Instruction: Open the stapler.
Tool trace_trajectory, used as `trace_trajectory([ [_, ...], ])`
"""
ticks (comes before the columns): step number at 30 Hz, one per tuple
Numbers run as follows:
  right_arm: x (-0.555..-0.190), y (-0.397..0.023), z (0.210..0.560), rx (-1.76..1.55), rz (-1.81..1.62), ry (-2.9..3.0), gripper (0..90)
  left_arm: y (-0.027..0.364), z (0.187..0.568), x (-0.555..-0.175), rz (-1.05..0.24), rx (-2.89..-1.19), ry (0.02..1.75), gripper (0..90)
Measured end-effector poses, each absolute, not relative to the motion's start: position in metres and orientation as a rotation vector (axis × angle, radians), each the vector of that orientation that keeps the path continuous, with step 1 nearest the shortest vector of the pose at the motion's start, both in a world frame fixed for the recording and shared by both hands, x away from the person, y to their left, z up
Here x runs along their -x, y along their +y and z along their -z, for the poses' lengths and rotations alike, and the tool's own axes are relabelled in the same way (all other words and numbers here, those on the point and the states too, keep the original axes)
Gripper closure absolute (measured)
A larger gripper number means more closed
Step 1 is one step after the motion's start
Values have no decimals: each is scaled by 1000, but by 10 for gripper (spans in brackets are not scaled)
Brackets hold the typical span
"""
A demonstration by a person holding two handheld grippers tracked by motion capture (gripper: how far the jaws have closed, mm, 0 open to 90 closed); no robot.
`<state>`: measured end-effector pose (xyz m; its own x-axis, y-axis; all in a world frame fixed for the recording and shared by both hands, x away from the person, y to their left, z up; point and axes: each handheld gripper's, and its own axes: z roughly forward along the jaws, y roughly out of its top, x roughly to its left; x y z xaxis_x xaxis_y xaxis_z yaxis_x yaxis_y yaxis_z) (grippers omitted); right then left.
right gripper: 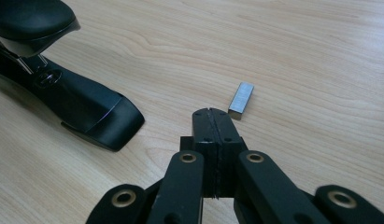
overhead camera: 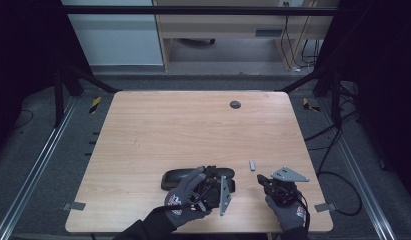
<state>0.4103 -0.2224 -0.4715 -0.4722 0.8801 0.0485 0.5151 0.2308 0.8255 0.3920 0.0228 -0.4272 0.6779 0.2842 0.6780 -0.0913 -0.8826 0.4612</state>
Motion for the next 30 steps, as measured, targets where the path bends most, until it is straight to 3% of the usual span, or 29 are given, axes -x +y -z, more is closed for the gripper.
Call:
trace_trajectory([
  [17, -411, -217, 473, -1272, -1141, 2117, 900, 12, 439, -396, -1160, -2442, 136, 293],
  [30, -411, -206, 475, -1245, -1148, 2158, 900, 10, 445, -405, -1210, -2454, 142, 358],
])
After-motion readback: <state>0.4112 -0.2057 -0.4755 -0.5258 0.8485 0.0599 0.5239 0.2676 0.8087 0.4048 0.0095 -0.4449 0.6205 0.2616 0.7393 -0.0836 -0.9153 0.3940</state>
